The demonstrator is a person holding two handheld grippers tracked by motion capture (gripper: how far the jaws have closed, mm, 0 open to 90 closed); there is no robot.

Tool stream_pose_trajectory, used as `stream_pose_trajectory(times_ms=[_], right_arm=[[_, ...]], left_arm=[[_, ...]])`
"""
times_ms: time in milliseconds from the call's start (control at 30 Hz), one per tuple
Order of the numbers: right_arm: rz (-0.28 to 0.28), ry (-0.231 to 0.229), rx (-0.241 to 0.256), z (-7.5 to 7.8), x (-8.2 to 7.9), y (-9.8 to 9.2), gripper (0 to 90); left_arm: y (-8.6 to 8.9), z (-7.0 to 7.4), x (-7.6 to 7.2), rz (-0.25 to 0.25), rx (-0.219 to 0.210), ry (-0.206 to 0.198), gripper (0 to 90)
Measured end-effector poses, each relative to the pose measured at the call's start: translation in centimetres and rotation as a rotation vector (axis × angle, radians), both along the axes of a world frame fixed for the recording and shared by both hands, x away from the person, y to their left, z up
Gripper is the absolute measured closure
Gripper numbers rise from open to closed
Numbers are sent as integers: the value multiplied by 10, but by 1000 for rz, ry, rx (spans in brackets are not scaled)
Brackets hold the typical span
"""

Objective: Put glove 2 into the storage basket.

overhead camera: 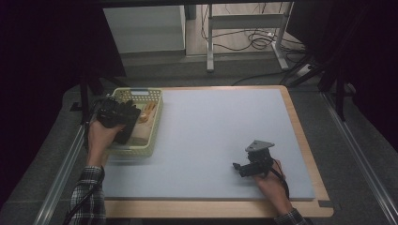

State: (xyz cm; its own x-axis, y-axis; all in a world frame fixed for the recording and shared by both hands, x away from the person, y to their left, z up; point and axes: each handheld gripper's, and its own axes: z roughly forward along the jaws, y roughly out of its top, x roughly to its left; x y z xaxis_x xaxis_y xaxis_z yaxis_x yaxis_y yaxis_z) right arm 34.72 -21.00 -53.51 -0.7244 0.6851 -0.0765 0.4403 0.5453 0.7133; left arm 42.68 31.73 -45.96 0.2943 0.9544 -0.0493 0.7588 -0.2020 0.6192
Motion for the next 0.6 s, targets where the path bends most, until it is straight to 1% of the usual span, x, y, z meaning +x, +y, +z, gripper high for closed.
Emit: stream_pose_trajectory(times_ms=[167, 267, 533, 600], right_arm=[[0, 0, -2, 0, 0, 0, 58], [0, 0, -2, 0, 0, 0, 58], [0, 0, -2, 0, 0, 0, 58], [0, 0, -2, 0, 0, 0, 58]], left_arm=[[-1, 1, -5, -15, -6, -8, 140], [-1, 2, -8, -19, -21, -14, 121], [-2, 4, -15, -46, -19, -21, 78], [-3, 4, -17, -50, -27, -27, 72]])
